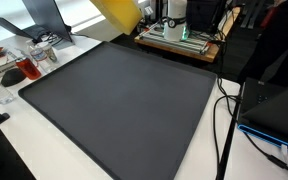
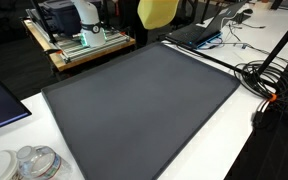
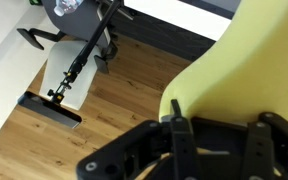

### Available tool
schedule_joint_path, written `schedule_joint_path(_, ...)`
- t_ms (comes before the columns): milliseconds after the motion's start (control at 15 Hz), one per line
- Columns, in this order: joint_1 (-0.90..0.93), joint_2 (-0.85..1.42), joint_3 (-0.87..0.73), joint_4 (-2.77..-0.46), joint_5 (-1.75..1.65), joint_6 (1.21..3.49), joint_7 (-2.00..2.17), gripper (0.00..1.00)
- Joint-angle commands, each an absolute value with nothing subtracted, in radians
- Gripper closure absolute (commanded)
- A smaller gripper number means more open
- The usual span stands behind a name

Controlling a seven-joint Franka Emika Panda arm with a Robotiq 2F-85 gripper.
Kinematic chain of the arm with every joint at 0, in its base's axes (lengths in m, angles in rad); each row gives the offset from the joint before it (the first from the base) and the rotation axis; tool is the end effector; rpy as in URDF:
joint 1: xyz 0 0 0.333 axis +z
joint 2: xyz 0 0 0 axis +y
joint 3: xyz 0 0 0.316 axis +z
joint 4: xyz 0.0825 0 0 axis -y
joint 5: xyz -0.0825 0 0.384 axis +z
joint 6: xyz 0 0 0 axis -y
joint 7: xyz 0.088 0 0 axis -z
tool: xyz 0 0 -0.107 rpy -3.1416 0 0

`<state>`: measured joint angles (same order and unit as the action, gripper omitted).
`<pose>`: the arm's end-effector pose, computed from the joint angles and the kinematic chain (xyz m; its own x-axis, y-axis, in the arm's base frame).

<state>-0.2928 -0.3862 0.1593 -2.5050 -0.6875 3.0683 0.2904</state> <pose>0.4619 -0.0051 0.5155 0.5989 0.3461 0.7222 0.0534 -0.9170 0.3952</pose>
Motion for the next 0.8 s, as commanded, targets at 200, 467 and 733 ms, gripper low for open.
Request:
schedule_joint_path(200,-0.596,-0.515,0.396,-2.574,-0.809,3.251,0.478,1.00)
schedule_joint_path(467,-0.769,-0.580,0.554,-2.581,-0.768,3.321,0.510,0.74)
schedule_joint_path(733,-0.909,-0.644,0.681,-2.592,-0.742,3.367,0.533,0.47)
